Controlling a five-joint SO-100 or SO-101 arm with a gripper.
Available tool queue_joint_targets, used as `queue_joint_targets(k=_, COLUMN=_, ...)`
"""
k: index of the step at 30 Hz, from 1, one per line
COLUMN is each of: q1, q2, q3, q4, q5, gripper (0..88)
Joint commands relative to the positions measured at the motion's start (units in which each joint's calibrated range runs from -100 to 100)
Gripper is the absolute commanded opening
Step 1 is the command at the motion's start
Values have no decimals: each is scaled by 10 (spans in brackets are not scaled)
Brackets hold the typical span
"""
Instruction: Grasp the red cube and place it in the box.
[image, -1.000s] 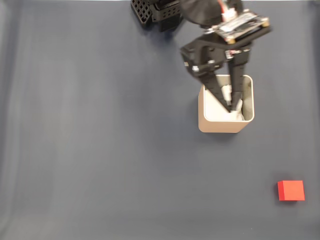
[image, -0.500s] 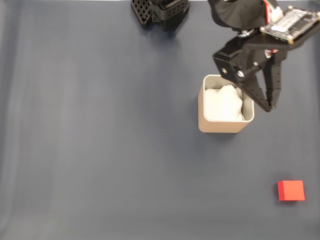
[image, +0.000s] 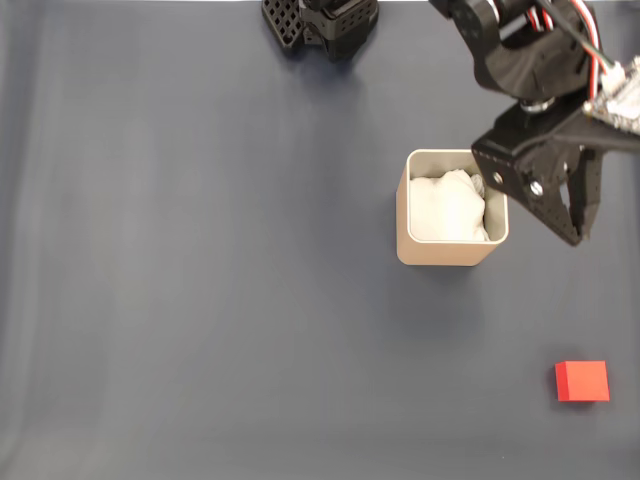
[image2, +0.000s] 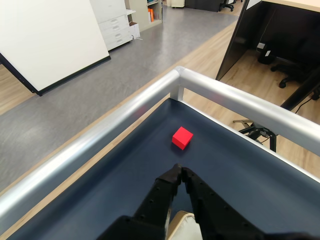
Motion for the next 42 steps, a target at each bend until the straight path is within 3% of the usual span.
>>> queue_joint_targets(k=1, q1=-3, q2=23, q3=-49, q4=2, q5=5, gripper=15)
queue_joint_targets(k=18, q1=25, q2=172, q3=-153, q4=4, q5=14, gripper=34)
queue_joint_targets(k=28, q1=25, q2=257, q3=-236, q4=60, q5=1, gripper=40)
queue_joint_targets(k=42, q1=27, q2=344, q3=-336, q4=109, q5=0, gripper=110)
